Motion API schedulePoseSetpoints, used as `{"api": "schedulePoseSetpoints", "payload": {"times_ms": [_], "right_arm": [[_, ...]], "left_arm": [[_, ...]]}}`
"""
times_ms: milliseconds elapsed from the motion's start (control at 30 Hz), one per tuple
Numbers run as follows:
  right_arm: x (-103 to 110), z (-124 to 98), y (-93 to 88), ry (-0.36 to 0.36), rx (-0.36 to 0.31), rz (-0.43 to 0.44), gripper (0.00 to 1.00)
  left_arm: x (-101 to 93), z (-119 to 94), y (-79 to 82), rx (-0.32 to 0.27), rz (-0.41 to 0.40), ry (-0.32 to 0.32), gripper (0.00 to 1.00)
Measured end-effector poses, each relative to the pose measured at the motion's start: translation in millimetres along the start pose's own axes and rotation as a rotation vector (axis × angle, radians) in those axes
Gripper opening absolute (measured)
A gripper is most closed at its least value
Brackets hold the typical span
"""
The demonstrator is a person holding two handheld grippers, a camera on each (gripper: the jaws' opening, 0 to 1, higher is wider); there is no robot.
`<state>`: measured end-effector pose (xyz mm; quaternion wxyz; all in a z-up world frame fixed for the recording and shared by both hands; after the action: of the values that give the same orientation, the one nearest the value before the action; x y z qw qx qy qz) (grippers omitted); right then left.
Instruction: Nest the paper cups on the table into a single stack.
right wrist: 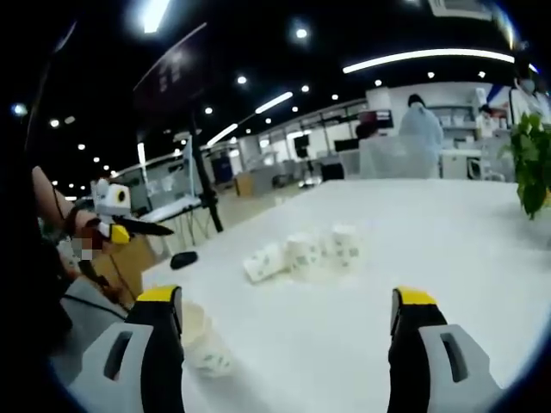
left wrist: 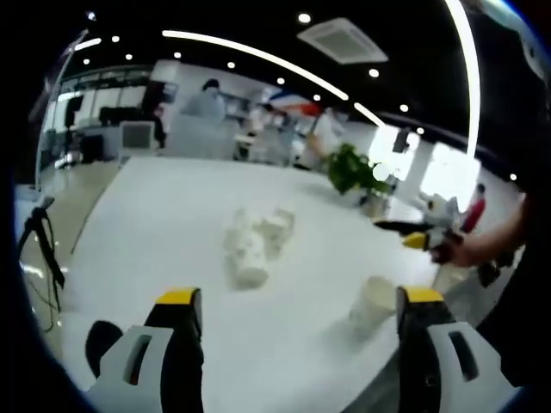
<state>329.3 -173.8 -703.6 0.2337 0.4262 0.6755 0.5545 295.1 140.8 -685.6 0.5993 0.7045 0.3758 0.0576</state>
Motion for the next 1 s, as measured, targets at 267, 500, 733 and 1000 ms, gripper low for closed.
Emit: {"api": "schedulePoseSetpoints", "payload": {"times_ms": [267, 500, 733, 1000], "right_arm": [[7.1, 5.3, -0.3, 0.019, -0.017, -0.023, 0.98], [7.3, 4.4, -3.2, 0.014, -0.031, 0.008, 0.98], [1.2, 1.0, -2.4, -0.005, -0.061, 0.042, 0.99], [-1.8, -9.4, -0.2, -0.034, -0.097, 0.094, 0.99]], "left_arm": [[17.6, 34.5, 18.0, 0.060, 0.004, -0.016, 0.92], [39.7, 61.0, 27.5, 0.127, -0.037, 0.012, 0.92], [47.6, 85.6, 20.4, 0.257, -0.084, -0.020, 0.88], [64.6, 101.1, 16.0, 0.334, -0.105, -0.001, 0.88]]}}
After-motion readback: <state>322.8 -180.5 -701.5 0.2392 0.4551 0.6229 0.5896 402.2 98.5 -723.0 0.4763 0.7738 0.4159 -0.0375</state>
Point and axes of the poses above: the point that each gripper's makers call its tool centre point, and the gripper's own axes: z roughly forward along the fingers, x roughly to its left, y roughly out of its top, the point moved 4 cm from there along -z, roughly backward along the fingers, and after that the axes turned 12 degrees about -y, right-handed, at the moved point
